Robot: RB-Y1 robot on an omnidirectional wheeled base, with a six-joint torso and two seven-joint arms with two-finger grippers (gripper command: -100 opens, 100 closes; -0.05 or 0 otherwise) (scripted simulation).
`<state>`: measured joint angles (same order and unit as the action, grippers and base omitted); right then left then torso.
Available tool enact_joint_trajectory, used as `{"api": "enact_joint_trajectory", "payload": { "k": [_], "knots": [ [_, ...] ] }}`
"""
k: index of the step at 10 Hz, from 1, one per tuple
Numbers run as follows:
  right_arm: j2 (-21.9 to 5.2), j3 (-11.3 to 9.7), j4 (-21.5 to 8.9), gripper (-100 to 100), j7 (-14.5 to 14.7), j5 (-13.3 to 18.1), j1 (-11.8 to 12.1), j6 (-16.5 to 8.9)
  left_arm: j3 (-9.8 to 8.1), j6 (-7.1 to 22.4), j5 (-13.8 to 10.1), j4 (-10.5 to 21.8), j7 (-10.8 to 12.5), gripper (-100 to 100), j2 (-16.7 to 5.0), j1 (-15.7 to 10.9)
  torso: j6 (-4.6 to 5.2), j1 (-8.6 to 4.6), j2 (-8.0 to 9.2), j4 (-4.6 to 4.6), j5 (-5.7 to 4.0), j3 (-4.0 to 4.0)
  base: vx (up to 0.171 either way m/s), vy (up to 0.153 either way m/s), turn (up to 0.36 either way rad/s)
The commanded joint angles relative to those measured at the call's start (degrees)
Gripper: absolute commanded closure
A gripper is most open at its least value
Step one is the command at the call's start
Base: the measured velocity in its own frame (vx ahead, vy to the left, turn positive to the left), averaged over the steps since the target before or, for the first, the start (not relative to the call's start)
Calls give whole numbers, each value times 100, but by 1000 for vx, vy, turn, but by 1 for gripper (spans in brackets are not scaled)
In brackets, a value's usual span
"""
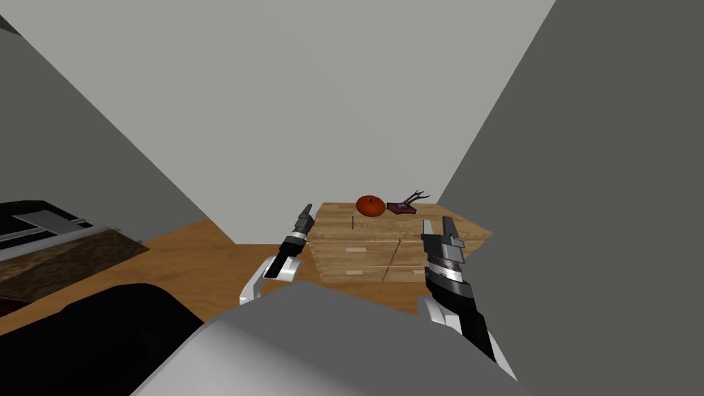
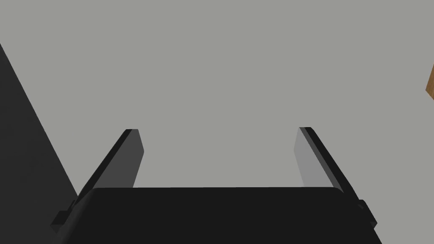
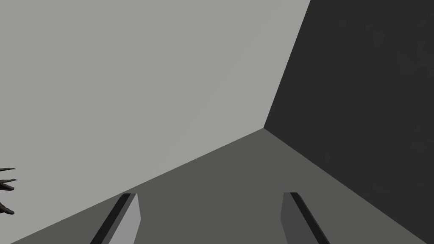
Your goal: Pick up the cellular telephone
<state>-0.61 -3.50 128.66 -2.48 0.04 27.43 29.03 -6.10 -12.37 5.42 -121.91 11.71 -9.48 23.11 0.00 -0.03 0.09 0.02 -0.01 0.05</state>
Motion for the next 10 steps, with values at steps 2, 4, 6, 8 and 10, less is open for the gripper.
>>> {"api": "enact_joint_trajectory", "payload": {
  "k": [2,4,6,8,10],
  "knots": [
    [0,0,0,0,0,0,0,0,-123,438,-19,230,82,-100,-199,-312,0,-1,-1,0,0,0,-26,-14,-12],
    [0,0,0,0,0,0,0,0,-206,801,-35,395,136,-100,-317,-519,-1,-1,-1,0,0,-1,-25,-16,-17],
    [0,0,0,0,0,0,0,0,-291,1106,-54,571,191,-100,-425,-741,-1,-2,-1,0,0,0,-25,-16,-15],
    [0,0,0,0,0,0,0,0,-291,1292,-54,571,191,-100,-425,-741,-1,0,-1,0,0,0,-19,-10,-5],
    [0,0,0,0,0,0,0,0,-376,1636,-77,758,248,-100,-526,-976,0,-2,-4,-1,0,-2,-19,-18,-20]
  ]
}}
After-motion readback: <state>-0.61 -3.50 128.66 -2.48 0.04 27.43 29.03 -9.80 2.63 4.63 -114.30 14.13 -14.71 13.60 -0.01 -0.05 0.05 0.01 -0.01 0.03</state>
